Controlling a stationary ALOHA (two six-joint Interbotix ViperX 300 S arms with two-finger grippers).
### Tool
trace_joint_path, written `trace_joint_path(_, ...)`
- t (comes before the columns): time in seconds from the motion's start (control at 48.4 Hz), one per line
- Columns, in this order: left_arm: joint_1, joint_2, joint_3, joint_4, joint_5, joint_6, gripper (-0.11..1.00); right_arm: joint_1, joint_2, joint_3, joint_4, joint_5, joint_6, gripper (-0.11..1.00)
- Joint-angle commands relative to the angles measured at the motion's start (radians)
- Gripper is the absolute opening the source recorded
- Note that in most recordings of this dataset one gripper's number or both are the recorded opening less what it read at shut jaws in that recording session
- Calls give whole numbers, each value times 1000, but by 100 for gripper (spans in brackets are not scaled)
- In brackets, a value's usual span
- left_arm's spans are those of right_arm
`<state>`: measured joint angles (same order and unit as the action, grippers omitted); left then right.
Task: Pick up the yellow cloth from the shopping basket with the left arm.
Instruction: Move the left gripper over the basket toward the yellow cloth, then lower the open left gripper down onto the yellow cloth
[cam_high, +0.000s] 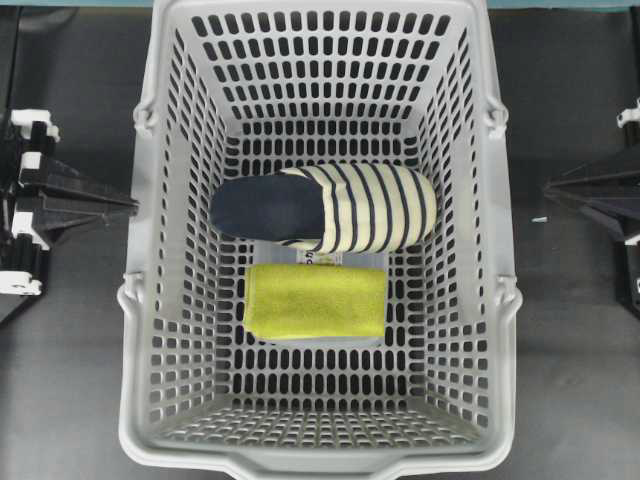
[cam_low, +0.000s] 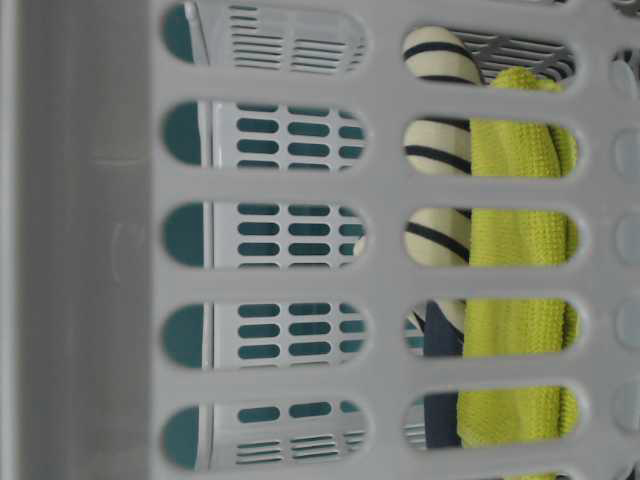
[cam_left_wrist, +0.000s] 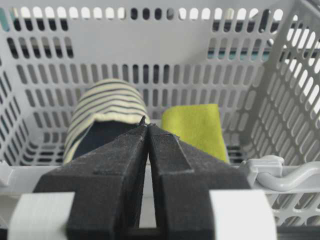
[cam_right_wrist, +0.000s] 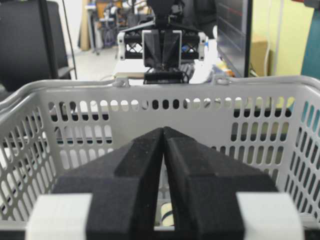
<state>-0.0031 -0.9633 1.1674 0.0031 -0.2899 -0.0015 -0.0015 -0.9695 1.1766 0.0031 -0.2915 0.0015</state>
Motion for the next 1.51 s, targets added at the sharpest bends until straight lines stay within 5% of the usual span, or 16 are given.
trace_joint_path(0.0,-3,0,-69,40,54,-25,6,-8,9,-12,2,-8,2,0)
trace_joint_path(0.186,-8,60,-273,40,387,-72,0,-12,6,-12,5,0,2,-1)
trace_joint_path(0.454,-48,313,-601,41,742,-52,0,-14,3,-12,5,0,-3,-1)
trace_joint_path(0.929,-71,865,-1069,41,1184,37,0,-15,-2,-9,5,20,-5,-1)
trace_joint_path(1.177,-100,1043,-1161,41,1209,23,2,-28,-14,-8,3,23,-6,-1)
trace_joint_path(1.259,-109,1080,-1161,41,1183,20,10,-28,-18,-6,3,23,-6,-1)
trace_joint_path(1.486,-126,1141,-1163,41,1161,18,72,-28,-23,9,3,23,-5,-1)
